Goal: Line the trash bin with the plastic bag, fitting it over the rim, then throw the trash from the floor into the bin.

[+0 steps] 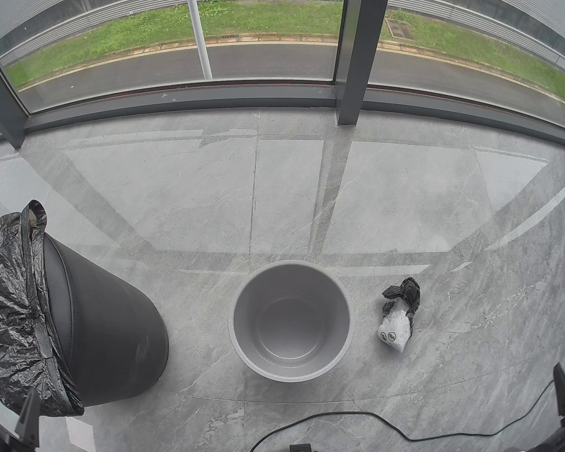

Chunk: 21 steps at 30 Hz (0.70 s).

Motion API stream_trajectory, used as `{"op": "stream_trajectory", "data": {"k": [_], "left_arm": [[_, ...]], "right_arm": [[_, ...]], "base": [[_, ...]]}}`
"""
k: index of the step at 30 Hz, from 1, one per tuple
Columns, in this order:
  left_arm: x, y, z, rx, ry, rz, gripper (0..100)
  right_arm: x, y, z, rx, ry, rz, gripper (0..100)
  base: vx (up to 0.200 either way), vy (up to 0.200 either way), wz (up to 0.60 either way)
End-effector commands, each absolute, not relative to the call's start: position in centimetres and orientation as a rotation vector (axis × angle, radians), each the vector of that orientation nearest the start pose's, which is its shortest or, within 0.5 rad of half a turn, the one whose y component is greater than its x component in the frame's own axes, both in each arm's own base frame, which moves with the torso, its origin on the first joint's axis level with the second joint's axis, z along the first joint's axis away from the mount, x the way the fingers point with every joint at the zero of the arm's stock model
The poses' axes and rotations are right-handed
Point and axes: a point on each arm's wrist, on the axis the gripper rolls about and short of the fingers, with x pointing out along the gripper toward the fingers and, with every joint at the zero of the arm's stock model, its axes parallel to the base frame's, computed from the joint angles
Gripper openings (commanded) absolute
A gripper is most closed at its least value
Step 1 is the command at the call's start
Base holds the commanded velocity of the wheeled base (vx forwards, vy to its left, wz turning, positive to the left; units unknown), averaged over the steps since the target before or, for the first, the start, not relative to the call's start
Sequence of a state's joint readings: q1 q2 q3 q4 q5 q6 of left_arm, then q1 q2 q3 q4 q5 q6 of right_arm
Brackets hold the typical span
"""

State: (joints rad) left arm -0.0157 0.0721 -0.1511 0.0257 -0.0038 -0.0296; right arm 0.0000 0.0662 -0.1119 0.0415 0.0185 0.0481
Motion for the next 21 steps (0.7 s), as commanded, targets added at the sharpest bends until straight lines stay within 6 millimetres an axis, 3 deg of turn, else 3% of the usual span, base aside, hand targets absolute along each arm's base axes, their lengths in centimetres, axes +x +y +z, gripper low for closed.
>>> {"op": "stream_trajectory", "data": {"k": [1, 3, 5, 9, 12, 15, 16, 18, 21], "left_arm": [[1.2, -0.1, 20.8, -0.029, 0.024, -0.066, 100], [2.9, -0.2, 21.0, -0.012, 0.059, -0.056, 100], [9.1, 0.1, 21.8, 0.003, 0.104, 0.077, 100], [18.9, 0.4, 22.0, 0.114, 0.058, 0.370, 100], [23.6, 0.4, 21.3, 0.231, 0.029, 0.480, 100], [27.4, 0.3, 21.2, 0.266, -0.030, 0.516, 100], [27.4, 0.3, 21.2, 0.266, -0.030, 0.516, 100], [30.6, 0.4, 20.9, 0.312, -0.037, 0.571, 100], [31.9, 0.5, 21.1, 0.333, -0.050, 0.585, 100]], "right_arm": [[-0.4, 0.1, 22.2, 0.146, 0.019, 0.074, 100], [0.9, 0.1, 22.6, 0.148, 0.039, 0.073, 100], [4.7, 0.2, 23.6, 0.163, 0.023, 0.072, 100], [9.7, 0.5, 24.2, 0.190, -0.032, 0.082, 100], [12.0, 0.6, 24.1, 0.190, -0.031, 0.080, 100], [13.3, 0.8, 23.8, 0.203, -0.018, 0.081, 100], [13.3, 0.8, 23.8, 0.203, -0.018, 0.081, 100], [14.5, 1.0, 23.9, 0.203, -0.020, 0.079, 100], [15.5, 1.1, 24.4, 0.203, -0.045, 0.076, 100]], "base": [[0.000, 0.000, 0.00], [0.000, 0.000, 0.00], [0.000, 0.000, 0.00], [0.000, 0.000, 0.00], [0.000, 0.000, 0.00], [0.000, 0.000, 0.00], [0.000, 0.000, 0.00], [0.000, 0.000, 0.00], [0.000, 0.000, 0.00]]}}
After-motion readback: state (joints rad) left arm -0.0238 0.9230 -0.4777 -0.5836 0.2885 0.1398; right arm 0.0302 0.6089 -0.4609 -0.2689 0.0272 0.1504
